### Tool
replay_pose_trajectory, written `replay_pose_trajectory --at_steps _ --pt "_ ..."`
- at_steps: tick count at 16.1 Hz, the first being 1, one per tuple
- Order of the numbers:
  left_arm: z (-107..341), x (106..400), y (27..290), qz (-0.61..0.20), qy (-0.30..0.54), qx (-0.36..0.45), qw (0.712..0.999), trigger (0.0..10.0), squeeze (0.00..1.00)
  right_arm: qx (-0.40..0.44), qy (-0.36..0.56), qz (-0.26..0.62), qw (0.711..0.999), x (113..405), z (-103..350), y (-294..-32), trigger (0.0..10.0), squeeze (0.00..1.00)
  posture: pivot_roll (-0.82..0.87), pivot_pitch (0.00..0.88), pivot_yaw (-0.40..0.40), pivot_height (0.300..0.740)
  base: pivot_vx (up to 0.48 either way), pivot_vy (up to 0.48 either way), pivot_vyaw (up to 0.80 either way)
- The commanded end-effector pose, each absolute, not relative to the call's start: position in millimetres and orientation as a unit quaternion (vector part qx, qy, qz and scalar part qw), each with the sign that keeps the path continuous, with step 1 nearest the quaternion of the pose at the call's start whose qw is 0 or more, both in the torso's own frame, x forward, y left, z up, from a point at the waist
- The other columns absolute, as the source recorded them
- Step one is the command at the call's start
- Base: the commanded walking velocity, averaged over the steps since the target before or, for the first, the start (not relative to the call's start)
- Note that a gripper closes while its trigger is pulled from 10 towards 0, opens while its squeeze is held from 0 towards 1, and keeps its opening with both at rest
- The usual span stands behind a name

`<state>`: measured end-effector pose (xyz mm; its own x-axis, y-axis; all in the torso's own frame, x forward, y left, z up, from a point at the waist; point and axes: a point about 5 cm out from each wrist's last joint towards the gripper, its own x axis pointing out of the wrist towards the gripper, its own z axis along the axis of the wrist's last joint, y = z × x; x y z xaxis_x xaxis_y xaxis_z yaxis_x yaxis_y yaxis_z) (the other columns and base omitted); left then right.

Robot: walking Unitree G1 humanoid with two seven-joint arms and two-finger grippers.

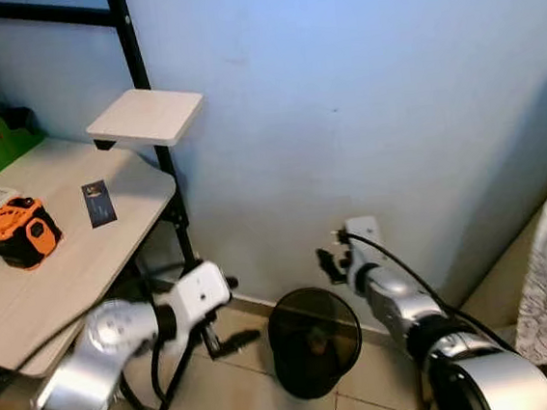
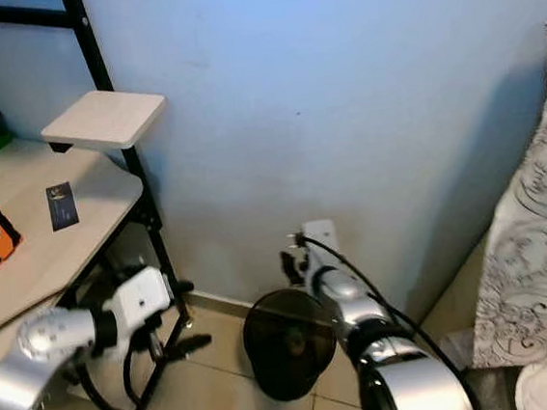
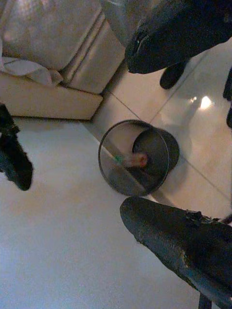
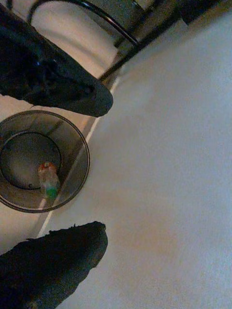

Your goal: Clean up the room

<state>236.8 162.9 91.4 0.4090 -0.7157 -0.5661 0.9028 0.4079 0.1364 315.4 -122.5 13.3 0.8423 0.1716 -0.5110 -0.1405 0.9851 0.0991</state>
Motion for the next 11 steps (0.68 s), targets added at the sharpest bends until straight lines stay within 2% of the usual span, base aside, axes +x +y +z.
replay_pose_trajectory --at_steps 1,3,4,5,6,8,11 --pt "96.2 238.4 160.0 -0.496 0.206 0.222 0.814 10.0 0.0 0.04 0.259 0.072 0.962 315.6 14.4 -128.2 10.0 0.0 0.19 0.0 -0.024 0.74 0.0 0.0 0.0" --pt "96.5 239.4 160.4 -0.484 0.201 0.22 0.823 10.0 0.0 0.046 0.249 0.066 0.965 313.9 14.5 -133.1 10.0 0.0 0.19 0.0 -0.023 0.74 0.0 0.0 0.0" --pt "98.2 241.8 161.8 -0.453 0.181 0.215 0.846 10.0 0.0 0.071 0.22 0.062 0.971 311.9 17.6 -138.9 10.0 0.25 0.19 0.0 -0.027 0.74 0.0 0.0 0.0" --pt "98.3 243.5 163.2 -0.428 0.176 0.205 0.862 10.0 0.0 0.082 0.202 0.053 0.975 310.4 20.1 -143.2 10.0 0.78 0.19 0.0 -0.027 0.74 0.0 0.0 0.0" --pt "98.1 244.7 165.0 -0.393 0.166 0.196 0.883 10.0 0.0 0.097 0.183 0.043 0.977 306.7 22.5 -148.3 10.0 1.0 0.18 0.0 -0.03 0.74 0.0 0.0 0.0" --pt "95.8 244.2 169.6 -0.331 0.16 0.181 0.912 10.0 0.0 0.126 0.145 0.02 0.981 299.7 30.4 -154.9 10.0 1.0 0.18 0.0 -0.034 0.74 0.0 0.0 0.0" --pt "92.7 241.0 186.4 -0.162 0.153 0.131 0.966 10.0 0.0 0.138 0.055 0.029 0.989 283.0 60.9 -159.1 10.0 1.0 0.18 0.0 -0.048 0.74 0.0 0.0 -0.8"
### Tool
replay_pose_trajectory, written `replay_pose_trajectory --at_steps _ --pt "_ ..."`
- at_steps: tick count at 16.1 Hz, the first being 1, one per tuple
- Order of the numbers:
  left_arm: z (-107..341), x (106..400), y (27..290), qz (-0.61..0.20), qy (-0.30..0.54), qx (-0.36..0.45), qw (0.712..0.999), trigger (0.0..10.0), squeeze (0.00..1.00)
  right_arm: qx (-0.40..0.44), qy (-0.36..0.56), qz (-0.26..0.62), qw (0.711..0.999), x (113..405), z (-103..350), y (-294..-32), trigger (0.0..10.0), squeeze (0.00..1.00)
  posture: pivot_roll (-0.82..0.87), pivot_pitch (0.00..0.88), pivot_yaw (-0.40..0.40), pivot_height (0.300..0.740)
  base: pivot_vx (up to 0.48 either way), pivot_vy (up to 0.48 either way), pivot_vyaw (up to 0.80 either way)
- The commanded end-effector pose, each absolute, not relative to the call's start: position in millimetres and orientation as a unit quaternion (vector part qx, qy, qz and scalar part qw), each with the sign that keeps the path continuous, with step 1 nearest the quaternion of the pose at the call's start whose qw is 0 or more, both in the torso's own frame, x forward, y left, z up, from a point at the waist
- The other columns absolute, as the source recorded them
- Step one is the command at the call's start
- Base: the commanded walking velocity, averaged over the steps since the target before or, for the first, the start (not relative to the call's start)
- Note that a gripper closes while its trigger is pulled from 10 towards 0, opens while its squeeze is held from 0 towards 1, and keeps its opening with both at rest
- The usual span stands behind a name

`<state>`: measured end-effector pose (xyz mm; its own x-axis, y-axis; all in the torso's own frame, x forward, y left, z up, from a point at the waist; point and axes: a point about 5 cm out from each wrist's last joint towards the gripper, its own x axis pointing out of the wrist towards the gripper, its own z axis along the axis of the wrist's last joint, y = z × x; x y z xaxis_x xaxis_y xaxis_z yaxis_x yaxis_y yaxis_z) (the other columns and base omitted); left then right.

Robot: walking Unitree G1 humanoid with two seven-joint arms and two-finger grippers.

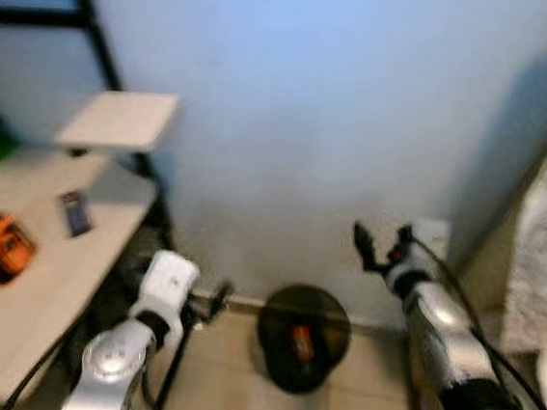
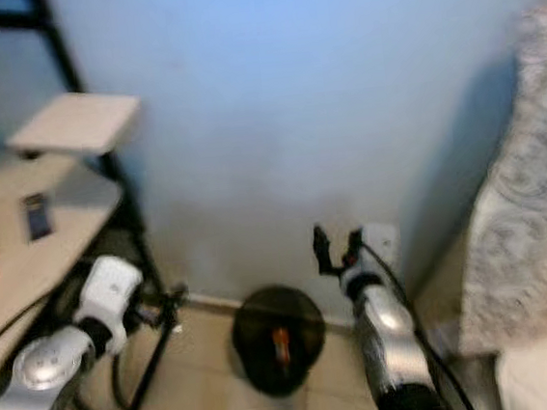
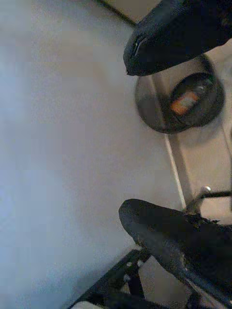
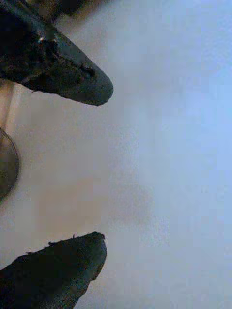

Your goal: Clean up the room

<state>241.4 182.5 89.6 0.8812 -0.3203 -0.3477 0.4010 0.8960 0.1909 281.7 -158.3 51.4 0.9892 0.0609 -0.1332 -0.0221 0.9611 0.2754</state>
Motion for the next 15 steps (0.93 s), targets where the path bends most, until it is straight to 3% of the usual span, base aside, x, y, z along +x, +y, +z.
replay_pose_trajectory --at_steps 1,4,5,8,11,13,15 --pt "92.0 239.4 186.7 -0.15 0.154 0.122 0.969 10.0 0.0 0.129 0.051 0.038 0.99 281.9 64.1 -158.3 10.0 1.0 0.18 0.0 -0.056 0.74 0.0 0.0 -0.8" --pt "96.6 240.0 179.2 -0.158 0.136 0.132 0.969 10.0 0.0 0.088 0.016 0.013 0.996 278.9 78.5 -172.1 10.0 1.0 0.14 0.0 -0.048 0.74 0.0 0.0 -0.8" --pt "101.0 243.6 181.4 -0.15 0.129 0.135 0.971 10.0 0.0 0.129 0.021 -0.004 0.991 276.7 80.9 -178.3 10.0 1.0 0.13 0.0 -0.038 0.74 0.0 0.0 -0.8" --pt "99.6 244.2 179.5 -0.156 0.132 0.143 0.968 10.0 0.0 0.112 0.055 -0.007 0.992 269.2 73.8 -175.2 10.0 1.0 0.16 0.0 -0.04 0.74 0.0 0.0 -0.8" --pt "111.1 250.8 180.9 -0.158 0.117 0.159 0.967 10.0 0.0 0.076 0.026 -0.019 0.997 262.7 76.0 -164.1 10.0 1.0 0.17 0.0 -0.035 0.74 0.0 0.0 -0.8" --pt "111.4 254.6 180.7 -0.161 0.115 0.169 0.965 10.0 0.0 0.009 0.001 -0.031 0.999 265.5 83.0 -168.1 10.0 1.0 0.16 0.0 -0.01 0.74 0.0 0.0 -0.8" --pt "114.2 256.1 181.0 -0.155 0.112 0.157 0.969 10.0 0.0 0.04 -0.006 -0.025 0.999 270.9 89.5 -164.3 10.0 1.0 0.13 0.0 0.019 0.74 0.0 0.0 -0.8"
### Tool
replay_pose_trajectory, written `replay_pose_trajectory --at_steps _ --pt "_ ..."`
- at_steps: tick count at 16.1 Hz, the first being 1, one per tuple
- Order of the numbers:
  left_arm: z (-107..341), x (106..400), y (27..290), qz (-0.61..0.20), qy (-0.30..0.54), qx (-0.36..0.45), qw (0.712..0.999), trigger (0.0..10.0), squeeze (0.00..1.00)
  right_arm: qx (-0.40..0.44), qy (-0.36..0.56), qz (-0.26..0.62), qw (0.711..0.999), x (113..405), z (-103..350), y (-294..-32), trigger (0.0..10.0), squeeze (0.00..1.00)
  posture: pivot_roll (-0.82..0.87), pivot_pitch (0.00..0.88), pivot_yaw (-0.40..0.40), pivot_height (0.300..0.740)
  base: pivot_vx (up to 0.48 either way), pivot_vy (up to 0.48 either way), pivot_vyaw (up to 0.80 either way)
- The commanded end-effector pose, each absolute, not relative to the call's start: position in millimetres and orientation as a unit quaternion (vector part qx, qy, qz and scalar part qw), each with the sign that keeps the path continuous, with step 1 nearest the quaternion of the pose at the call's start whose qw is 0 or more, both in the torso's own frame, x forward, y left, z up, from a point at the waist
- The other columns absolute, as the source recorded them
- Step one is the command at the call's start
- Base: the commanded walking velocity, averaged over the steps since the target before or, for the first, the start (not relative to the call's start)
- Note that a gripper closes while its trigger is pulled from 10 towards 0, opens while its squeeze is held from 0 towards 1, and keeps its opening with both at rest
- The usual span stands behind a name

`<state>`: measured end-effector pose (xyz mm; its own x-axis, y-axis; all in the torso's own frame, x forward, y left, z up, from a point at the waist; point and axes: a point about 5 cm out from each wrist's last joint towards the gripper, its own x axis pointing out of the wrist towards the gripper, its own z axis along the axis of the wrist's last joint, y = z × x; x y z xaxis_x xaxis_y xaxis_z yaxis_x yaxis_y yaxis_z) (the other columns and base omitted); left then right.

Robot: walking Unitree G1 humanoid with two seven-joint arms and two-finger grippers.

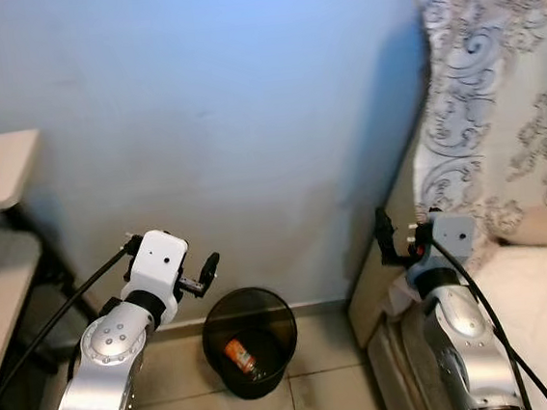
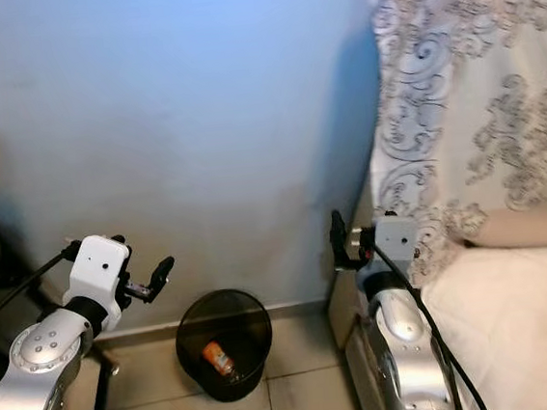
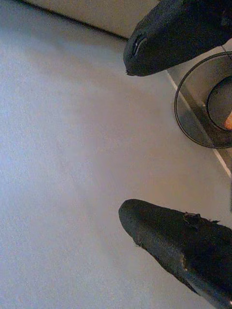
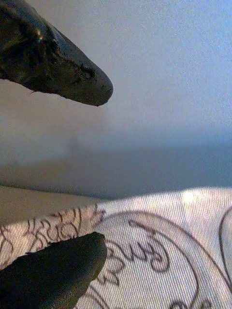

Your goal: Clean up the room

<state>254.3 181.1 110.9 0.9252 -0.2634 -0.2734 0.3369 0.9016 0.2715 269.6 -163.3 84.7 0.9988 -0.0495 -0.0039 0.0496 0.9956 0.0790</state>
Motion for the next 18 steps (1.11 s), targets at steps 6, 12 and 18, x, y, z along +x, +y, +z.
replay_pose_trajectory --at_steps 6,12,18 --pt "113.5 255.6 180.0 -0.169 0.119 0.17 0.964 10.0 0.0 -0.014 0.0 -0.04 0.999 277.5 87.0 -158.7 10.0 1.0 0.17 0.0 0.009 0.74 0.0 0.0 -0.8" --pt "112.7 258.8 184.6 -0.137 0.124 0.134 0.974 10.0 0.0 0.032 0.008 -0.026 0.999 284.3 95.6 -155.7 10.0 1.0 0.1 0.0 0.043 0.74 0.0 0.0 -0.8" --pt "110.7 260.3 178.1 -0.135 0.125 0.124 0.975 10.0 0.0 0.036 0.016 -0.02 0.999 285.8 100.2 -154.1 10.0 1.0 0.15 0.0 -0.007 0.74 0.0 0.0 -0.8"
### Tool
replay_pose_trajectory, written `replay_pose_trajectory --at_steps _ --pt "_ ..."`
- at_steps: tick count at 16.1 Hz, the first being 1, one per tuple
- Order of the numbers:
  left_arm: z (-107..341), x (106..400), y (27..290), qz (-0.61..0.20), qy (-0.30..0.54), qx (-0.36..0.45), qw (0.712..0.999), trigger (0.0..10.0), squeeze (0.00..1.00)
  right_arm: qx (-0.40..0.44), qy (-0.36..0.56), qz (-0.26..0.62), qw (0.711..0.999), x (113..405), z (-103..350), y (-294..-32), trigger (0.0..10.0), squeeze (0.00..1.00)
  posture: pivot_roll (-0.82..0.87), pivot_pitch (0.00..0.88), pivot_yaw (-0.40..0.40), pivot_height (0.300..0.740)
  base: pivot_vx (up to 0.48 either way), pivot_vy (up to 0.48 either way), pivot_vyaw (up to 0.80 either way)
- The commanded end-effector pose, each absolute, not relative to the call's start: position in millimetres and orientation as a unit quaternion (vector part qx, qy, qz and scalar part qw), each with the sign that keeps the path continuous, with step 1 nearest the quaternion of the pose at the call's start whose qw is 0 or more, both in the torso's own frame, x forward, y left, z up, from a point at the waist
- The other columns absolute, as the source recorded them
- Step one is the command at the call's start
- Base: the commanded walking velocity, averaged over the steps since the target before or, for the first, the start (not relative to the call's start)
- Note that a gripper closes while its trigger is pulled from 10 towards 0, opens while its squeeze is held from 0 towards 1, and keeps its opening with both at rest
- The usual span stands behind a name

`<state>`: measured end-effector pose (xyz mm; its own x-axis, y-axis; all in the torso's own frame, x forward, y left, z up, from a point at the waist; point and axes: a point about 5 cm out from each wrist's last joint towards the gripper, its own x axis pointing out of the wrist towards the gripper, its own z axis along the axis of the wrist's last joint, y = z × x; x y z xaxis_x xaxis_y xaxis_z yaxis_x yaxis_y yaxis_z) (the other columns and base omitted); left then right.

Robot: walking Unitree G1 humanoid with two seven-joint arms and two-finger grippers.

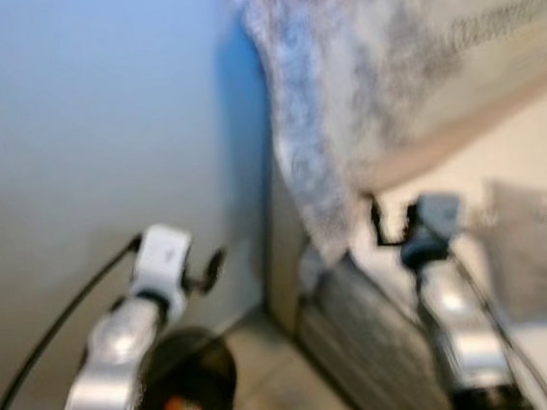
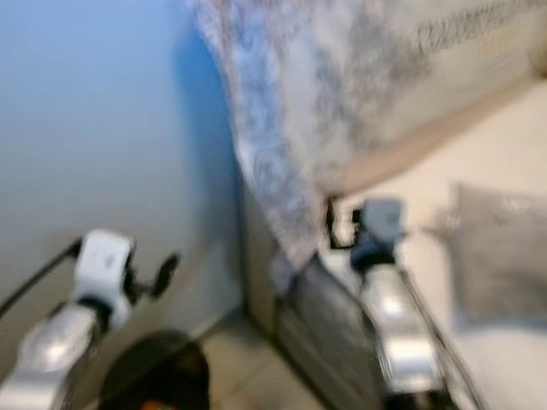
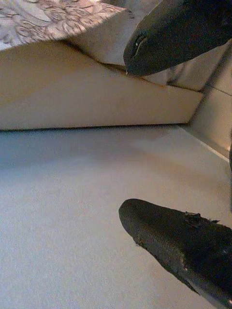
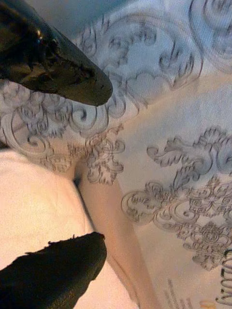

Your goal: Clean up the room

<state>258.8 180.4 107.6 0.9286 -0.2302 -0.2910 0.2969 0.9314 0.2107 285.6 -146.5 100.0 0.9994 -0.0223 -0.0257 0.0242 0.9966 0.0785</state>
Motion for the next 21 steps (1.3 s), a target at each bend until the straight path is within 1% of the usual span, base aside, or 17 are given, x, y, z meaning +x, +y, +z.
replay_pose_trajectory --at_steps 1,4,5,6,8,11,13,15,18,19,20,21 --pt "113.0 261.2 179.4 -0.138 0.123 0.133 0.974 10.0 0.0 0.04 0.011 -0.031 0.999 286.3 102.4 -157.0 10.0 1.0 0.15 0.0 -0.007 0.74 0.0 0.0 -0.8" --pt "118.0 267.0 181.3 -0.134 0.114 0.149 0.973 10.0 0.0 0.05 0.022 -0.033 0.998 288.0 99.7 -154.5 10.0 1.0 0.16 0.0 -0.008 0.74 0.0 0.0 -0.8" --pt "118.5 269.1 181.2 -0.135 0.113 0.146 0.973 10.0 0.0 0.045 0.022 -0.01 0.999 287.7 100.3 -148.3 10.0 1.0 0.14 0.0 0.003 0.74 0.0 0.0 -0.8" --pt "118.5 269.7 180.9 -0.135 0.113 0.146 0.973 10.0 0.0 0.036 0.017 -0.004 0.999 287.8 101.9 -146.7 10.0 1.0 0.14 0.0 0.005 0.74 0.0 0.0 -0.8" --pt "117.6 270.1 179.6 -0.135 0.113 0.142 0.974 10.0 0.0 0.018 0.019 -0.02 0.999 288.2 102.9 -148.6 10.0 1.0 0.13 0.0 0.006 0.74 0.0 0.0 -0.8" --pt "115.1 266.8 174.8 -0.14 0.115 0.139 0.974 10.0 0.0 0.03 0.027 -0.024 0.999 287.6 102.0 -151.7 10.0 1.0 0.13 0.0 0.002 0.74 0.0 0.0 -0.8" --pt "117.4 267.4 175.8 -0.137 0.112 0.138 0.974 10.0 0.0 0.08 0.028 -0.019 0.996 288.6 102.0 -148.2 10.0 1.0 0.14 0.0 0.007 0.74 0.0 0.0 -0.8" --pt "119.7 268.3 176.8 -0.136 0.108 0.134 0.976 10.0 0.0 0.074 0.019 -0.015 0.997 289.3 105.2 -146.4 10.0 1.0 0.15 0.0 0.004 0.74 0.0 0.0 -0.8" --pt "123.4 270.9 179.1 -0.123 0.096 0.136 0.978 10.0 0.0 0.073 0.033 -0.019 0.997 288.0 101.0 -145.8 10.0 1.0 0.15 0.0 0.004 0.74 0.0 0.0 -0.8" --pt "122.5 271.5 180.7 -0.112 0.094 0.125 0.981 10.0 0.0 0.059 0.032 -0.012 0.998 288.4 101.8 -145.6 10.0 1.0 0.14 0.0 0.004 0.74 0.0 0.0 -0.8" --pt "122.7 271.6 181.1 -0.109 0.091 0.12 0.983 10.0 0.0 0.054 0.034 -0.006 0.998 289.2 102.4 -144.8 10.0 0.44 0.14 0.0 0.004 0.74 0.0 0.0 -0.44" --pt "123.1 271.8 181.0 -0.106 0.087 0.114 0.984 10.0 0.0 0.051 0.034 0.004 0.998 290.5 104.2 -143.0 10.0 0.0 0.14 0.0 0.004 0.74 0.0 0.0 0.0"
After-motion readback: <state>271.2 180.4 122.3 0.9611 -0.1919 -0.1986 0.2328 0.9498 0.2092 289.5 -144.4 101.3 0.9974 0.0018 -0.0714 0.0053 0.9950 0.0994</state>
